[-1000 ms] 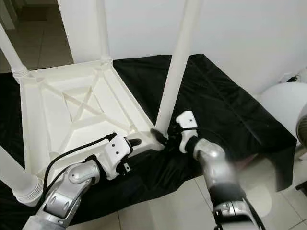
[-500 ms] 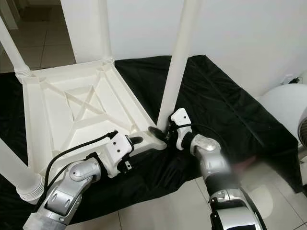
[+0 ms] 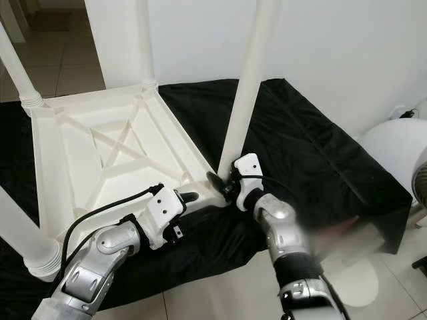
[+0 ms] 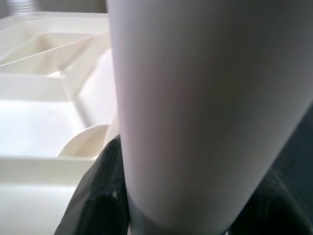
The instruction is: Building children table
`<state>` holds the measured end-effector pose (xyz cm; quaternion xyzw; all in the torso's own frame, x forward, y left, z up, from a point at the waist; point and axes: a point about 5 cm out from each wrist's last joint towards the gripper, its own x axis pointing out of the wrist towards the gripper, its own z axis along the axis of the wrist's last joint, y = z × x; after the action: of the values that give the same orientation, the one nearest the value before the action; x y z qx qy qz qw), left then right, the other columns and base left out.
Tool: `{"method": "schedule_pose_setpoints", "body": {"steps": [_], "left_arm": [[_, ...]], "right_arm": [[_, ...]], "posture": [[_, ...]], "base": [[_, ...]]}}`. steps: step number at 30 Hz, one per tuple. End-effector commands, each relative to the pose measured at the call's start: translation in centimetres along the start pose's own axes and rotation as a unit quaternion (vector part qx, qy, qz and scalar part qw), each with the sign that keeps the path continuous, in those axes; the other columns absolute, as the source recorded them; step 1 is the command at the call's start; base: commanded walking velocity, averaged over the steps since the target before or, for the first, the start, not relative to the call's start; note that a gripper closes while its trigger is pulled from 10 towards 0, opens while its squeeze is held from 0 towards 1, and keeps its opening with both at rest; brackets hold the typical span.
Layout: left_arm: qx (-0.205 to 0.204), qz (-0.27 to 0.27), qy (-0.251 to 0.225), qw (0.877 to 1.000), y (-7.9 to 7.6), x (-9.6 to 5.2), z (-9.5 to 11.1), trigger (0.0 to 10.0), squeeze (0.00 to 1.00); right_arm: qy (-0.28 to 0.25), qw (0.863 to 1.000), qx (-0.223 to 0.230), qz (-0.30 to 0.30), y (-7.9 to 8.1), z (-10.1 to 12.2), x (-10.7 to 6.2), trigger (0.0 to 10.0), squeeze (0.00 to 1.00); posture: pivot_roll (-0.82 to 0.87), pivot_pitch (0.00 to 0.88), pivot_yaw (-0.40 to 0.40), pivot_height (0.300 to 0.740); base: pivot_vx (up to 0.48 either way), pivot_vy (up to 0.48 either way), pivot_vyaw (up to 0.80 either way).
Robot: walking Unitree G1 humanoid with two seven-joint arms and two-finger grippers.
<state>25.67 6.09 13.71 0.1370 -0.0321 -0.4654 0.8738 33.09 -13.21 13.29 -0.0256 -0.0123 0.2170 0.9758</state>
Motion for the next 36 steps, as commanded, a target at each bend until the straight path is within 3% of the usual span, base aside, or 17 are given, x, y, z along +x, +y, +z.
{"method": "schedule_pose_setpoints", "body": {"steps": [1,4,5,9,11,13,21,22,24,25,35,36], "left_arm": [[0.001,0.028,0.005,1.000,0.1,-0.1,-0.2,10.0,0.00],[0.001,0.028,0.005,1.000,0.1,-0.1,-0.2,10.0,0.00],[0.001,0.028,0.005,1.000,0.2,-0.1,-0.1,10.0,0.00],[0.001,0.030,0.004,1.000,0.3,-0.1,0.0,10.0,0.00],[0.001,0.030,0.004,1.000,0.3,-0.1,0.0,10.0,0.00],[0.001,0.031,0.005,1.000,0.5,-0.1,0.0,10.0,0.00],[0.003,0.026,0.002,1.000,0.6,0.1,0.2,10.0,0.00],[0.004,0.026,0.002,1.000,0.7,0.2,0.2,10.0,0.00],[0.005,0.025,0.000,1.000,0.8,0.3,0.3,10.0,0.00],[0.010,0.024,-0.002,1.000,1.0,0.4,0.5,10.0,0.00],[0.013,0.024,-0.002,1.000,1.3,0.3,0.6,10.0,0.00],[0.015,0.024,-0.002,1.000,1.4,0.3,0.6,10.0,0.00]], "right_arm": [[0.031,0.996,0.020,-0.086,0.4,-1.1,-0.9,10.0,0.00],[0.031,0.996,0.020,-0.086,0.4,-1.1,-0.9,10.0,0.00],[0.031,0.992,0.024,-0.119,1.5,-1.2,-1.1,10.0,0.00],[0.027,0.983,0.051,-0.174,3.2,-1.3,-1.4,10.0,0.00],[0.027,0.983,0.051,-0.174,3.2,-1.3,-1.4,10.0,0.00],[0.033,0.982,0.079,-0.168,4.4,-1.7,-1.2,10.0,0.00],[0.009,0.986,0.084,-0.145,4.6,-0.5,-1.2,10.0,0.00],[0.004,0.987,0.082,-0.140,4.5,-0.2,-1.4,10.0,1.00],[-0.001,0.987,0.080,-0.137,4.2,0.1,-1.5,10.0,1.00],[-0.013,0.989,0.081,-0.122,3.3,0.5,-1.6,10.0,1.00],[-0.017,0.997,0.052,-0.060,1.5,0.7,-2.0,10.0,1.00],[-0.016,0.998,0.039,-0.043,1.1,0.7,-2.0,10.0,0.00]], "posture": [[0.00,0.030,-0.066,0.740],[0.00,0.030,-0.066,0.740],[0.00,0.034,-0.065,0.740],[0.01,0.037,-0.060,0.740],[0.01,0.037,-0.060,0.740],[0.00,0.047,-0.051,0.740],[-0.02,0.053,-0.042,0.740],[-0.02,0.048,-0.032,0.740],[-0.02,0.048,-0.031,0.740],[-0.01,0.045,-0.030,0.740],[-0.01,0.034,-0.021,0.740],[-0.01,0.031,-0.025,0.740]], "base": [[0.000,0.000,0.00],[0.000,0.000,0.00],[0.000,0.000,0.00],[0.000,0.000,0.00],[0.000,0.000,0.00],[0.000,0.000,0.00],[0.000,0.000,0.00],[0.000,0.000,0.00],[0.000,0.000,0.00],[0.000,0.000,0.00],[0.000,0.000,0.00],[0.000,0.000,0.00]]}}
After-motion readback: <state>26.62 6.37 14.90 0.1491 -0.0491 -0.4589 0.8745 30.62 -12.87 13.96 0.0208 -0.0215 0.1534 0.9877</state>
